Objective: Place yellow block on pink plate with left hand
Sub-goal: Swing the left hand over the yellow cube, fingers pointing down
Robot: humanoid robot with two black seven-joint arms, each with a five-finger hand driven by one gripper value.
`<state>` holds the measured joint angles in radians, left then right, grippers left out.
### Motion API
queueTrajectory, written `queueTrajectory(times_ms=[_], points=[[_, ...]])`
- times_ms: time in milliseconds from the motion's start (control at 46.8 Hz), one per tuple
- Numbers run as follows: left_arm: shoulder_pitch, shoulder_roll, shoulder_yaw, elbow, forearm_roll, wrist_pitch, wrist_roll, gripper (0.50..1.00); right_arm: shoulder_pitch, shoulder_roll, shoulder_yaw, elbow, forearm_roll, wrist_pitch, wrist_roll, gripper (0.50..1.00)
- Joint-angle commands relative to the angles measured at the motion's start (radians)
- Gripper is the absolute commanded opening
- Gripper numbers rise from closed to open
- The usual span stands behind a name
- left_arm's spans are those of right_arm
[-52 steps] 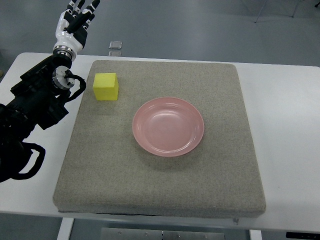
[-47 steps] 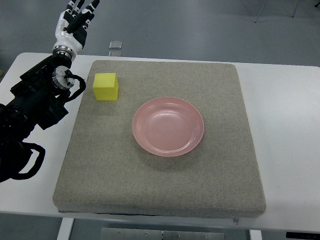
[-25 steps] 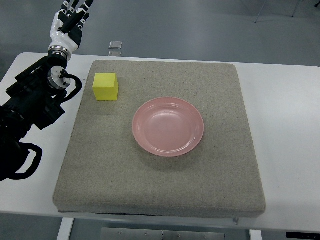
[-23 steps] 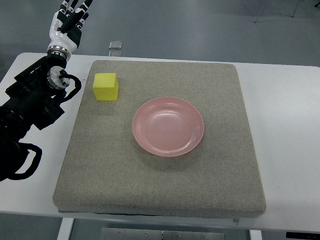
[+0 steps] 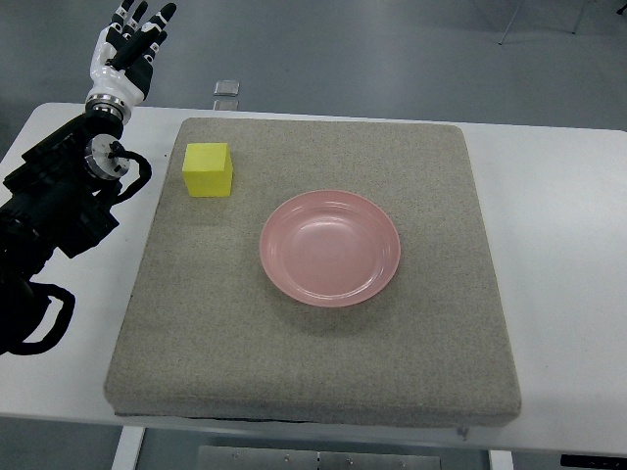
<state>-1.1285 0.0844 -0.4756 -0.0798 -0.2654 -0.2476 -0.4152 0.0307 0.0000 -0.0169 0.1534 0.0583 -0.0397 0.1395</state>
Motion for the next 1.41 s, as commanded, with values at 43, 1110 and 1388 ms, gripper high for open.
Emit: queueTrajectory(times_ms=[43,1110,1388], points=[[-0.010,0.000,0.000,0.000,0.003,0.008,0.001,0.994,0.000,0.000,0.000,0.000,0.000,0.000,0.000,0.924],[-0.165,0.264,0.690,-0.344,0.375,0.047,0.013,0.994,0.000,0.000,0.000,0.000,0.000,0.000,0.000,0.924],[-0.180,0.307,0.701,-0.390,0.951,0.044,0.010,0.994,0.000,0.000,0.000,0.000,0.000,0.000,0.000,0.924]])
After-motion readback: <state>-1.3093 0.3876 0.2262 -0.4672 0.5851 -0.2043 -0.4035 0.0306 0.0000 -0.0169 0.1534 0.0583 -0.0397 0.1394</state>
